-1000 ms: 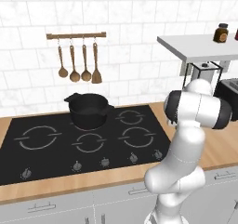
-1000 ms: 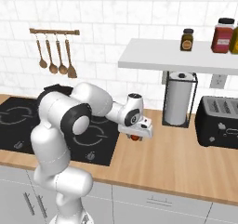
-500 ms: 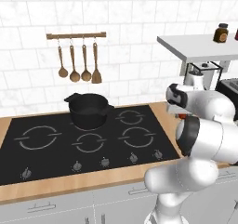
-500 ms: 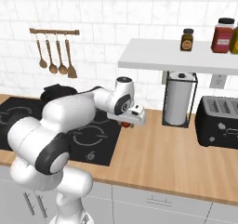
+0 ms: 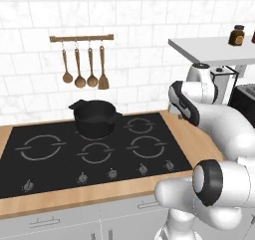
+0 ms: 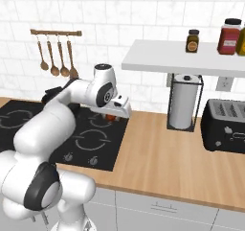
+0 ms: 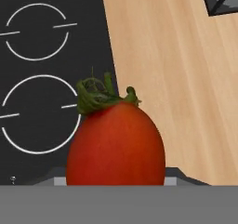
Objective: Put the avocado and tomato in the pot. Retrieve the spatula and lightly stir the vegetables in the pot.
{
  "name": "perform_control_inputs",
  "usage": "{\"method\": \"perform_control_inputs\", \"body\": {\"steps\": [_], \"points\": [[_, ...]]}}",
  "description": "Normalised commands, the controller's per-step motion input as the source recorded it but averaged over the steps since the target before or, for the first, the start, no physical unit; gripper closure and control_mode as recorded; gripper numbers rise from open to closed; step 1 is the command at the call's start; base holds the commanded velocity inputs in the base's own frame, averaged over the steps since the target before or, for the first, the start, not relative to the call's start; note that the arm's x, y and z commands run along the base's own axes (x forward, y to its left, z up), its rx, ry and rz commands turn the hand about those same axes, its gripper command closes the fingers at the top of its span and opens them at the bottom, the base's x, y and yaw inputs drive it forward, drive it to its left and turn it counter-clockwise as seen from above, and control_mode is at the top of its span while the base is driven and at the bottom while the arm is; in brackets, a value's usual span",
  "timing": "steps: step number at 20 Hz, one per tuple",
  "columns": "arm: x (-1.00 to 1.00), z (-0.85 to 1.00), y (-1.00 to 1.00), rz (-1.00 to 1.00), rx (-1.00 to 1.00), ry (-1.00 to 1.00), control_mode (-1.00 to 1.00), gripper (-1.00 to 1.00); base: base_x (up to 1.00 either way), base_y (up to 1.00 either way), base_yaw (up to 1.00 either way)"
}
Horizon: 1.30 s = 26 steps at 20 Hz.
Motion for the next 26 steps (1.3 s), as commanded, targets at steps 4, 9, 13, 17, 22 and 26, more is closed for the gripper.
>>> {"method": "perform_control_inputs", "body": {"steps": [4,9,13,17,22,26], "points": [[0.00,0.14,0.16,0.00,0.00,0.00,1.00,1.00,0.00,0.10,0.00],[0.00,0.00,0.00,0.00,0.00,0.00,1.00,1.00,0.00,0.85,0.00],[0.00,0.00,0.00,0.00,0.00,0.00,1.00,1.00,0.01,1.00,0.00],[0.00,0.00,0.00,0.00,0.00,0.00,1.00,1.00,0.06,0.57,0.00],[0.00,0.00,0.00,0.00,0.00,0.00,1.00,1.00,0.48,0.40,0.00],[0.66,0.15,0.15,0.00,0.00,0.00,-1.00,1.00,0.22,0.06,0.00]]}}
